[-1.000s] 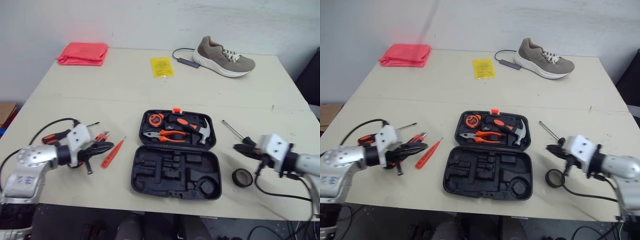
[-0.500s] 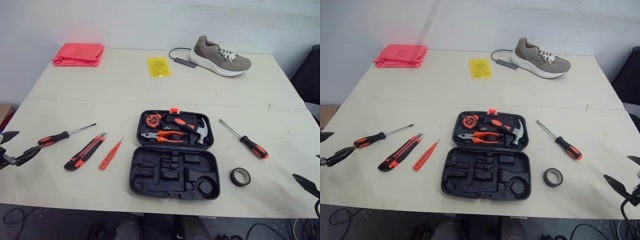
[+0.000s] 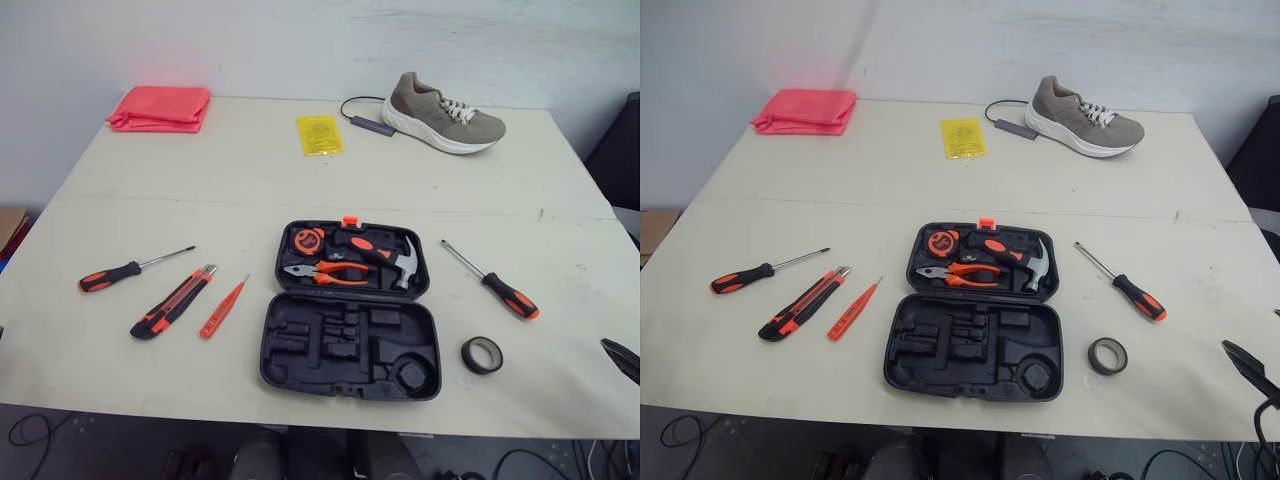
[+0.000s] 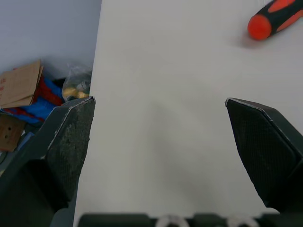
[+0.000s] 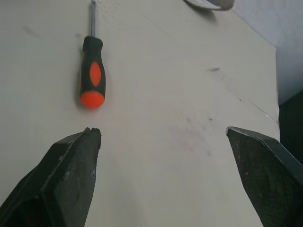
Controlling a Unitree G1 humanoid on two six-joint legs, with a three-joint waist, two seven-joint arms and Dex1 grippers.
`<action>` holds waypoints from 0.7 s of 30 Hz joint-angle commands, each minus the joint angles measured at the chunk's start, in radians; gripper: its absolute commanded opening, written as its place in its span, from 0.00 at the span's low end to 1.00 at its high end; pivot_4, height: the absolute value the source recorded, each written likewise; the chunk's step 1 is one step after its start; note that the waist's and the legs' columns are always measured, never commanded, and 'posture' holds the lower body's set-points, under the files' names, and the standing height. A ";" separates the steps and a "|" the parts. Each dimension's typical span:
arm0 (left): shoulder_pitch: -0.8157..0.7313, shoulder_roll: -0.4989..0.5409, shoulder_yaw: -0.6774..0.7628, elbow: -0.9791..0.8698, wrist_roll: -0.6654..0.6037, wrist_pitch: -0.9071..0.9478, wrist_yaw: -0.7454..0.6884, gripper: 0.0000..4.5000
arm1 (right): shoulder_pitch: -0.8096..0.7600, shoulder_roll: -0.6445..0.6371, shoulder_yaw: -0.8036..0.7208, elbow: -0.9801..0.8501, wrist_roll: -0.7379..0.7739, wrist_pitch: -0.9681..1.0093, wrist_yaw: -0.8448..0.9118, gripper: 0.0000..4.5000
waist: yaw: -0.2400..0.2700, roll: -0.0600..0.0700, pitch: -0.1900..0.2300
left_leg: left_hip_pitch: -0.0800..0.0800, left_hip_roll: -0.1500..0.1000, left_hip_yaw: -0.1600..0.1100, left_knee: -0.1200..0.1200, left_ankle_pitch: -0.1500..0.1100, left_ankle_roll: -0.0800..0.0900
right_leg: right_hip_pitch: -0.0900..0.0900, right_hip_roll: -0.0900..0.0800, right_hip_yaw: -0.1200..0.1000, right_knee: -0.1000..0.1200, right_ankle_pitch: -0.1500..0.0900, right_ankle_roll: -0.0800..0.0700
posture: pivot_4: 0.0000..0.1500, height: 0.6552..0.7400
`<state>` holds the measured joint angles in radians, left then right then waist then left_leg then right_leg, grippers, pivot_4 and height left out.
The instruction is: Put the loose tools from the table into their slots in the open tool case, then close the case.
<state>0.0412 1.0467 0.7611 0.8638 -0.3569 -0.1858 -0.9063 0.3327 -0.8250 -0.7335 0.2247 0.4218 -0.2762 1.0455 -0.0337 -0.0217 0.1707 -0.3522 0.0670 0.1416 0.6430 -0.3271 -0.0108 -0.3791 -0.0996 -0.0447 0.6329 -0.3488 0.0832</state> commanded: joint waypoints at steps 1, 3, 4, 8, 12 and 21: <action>-0.036 0.001 -0.026 -0.097 -0.036 0.038 -0.033 0.99 | -0.034 0.012 0.019 -0.110 0.082 0.027 0.022 0.99 | 0.003 0.000 0.000 | 0.000 0.000 0.000 0.000 0.000 0.000 | 0.000 0.000 0.000 0.000 0.000 0.000 | 1.00 1.00; -0.057 -0.005 -0.057 -0.147 -0.035 0.071 -0.050 0.99 | -0.061 0.033 0.046 -0.179 0.122 0.069 0.012 0.99 | 0.003 0.000 0.000 | 0.000 0.000 0.000 0.000 0.000 0.000 | 0.000 0.000 -0.001 0.000 0.000 0.000 | 1.00 1.00; -0.065 -0.007 -0.070 -0.172 -0.035 0.092 -0.053 0.99 | -0.070 0.042 0.059 -0.209 0.136 0.088 0.008 0.99 | 0.003 0.000 0.000 | 0.000 0.000 0.000 0.000 0.000 0.000 | 0.000 0.000 -0.001 0.001 0.000 0.000 | 1.00 1.00; -0.113 0.019 -0.142 -0.253 -0.026 0.195 -0.088 0.99 | -0.104 0.086 0.135 -0.361 0.186 0.137 -0.003 0.99 | 0.004 0.000 0.000 | 0.000 0.000 0.001 0.001 0.003 0.005 | 0.000 0.000 -0.002 0.002 0.000 0.000 | 1.00 1.00; -0.221 0.053 -0.263 -0.243 0.015 0.224 -0.167 0.99 | -0.124 0.116 0.202 -0.493 0.213 0.181 -0.024 0.99 | 0.005 0.000 0.000 | -0.001 0.000 0.002 0.003 0.003 0.005 | 0.000 0.001 -0.002 0.003 0.000 0.000 | 1.00 1.00; -0.545 0.055 -0.540 0.020 0.188 0.165 -0.301 0.99 | -0.155 0.177 0.369 -0.695 0.212 0.191 -0.030 0.99 | 0.006 -0.004 -0.001 | -0.003 -0.001 0.007 0.006 0.004 0.004 | -0.005 0.004 -0.008 0.006 0.001 0.001 | 1.00 1.00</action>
<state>-0.4624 1.0796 0.2289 0.8435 -0.1959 -0.0012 -1.1989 0.1813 -0.6513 -0.3695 -0.4296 0.6253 -0.0789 1.0147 -0.0273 -0.0258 0.1699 -0.3564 0.0663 0.1495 0.6503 -0.3228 -0.0072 -0.3855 -0.0943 -0.0525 0.6401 -0.3481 0.0847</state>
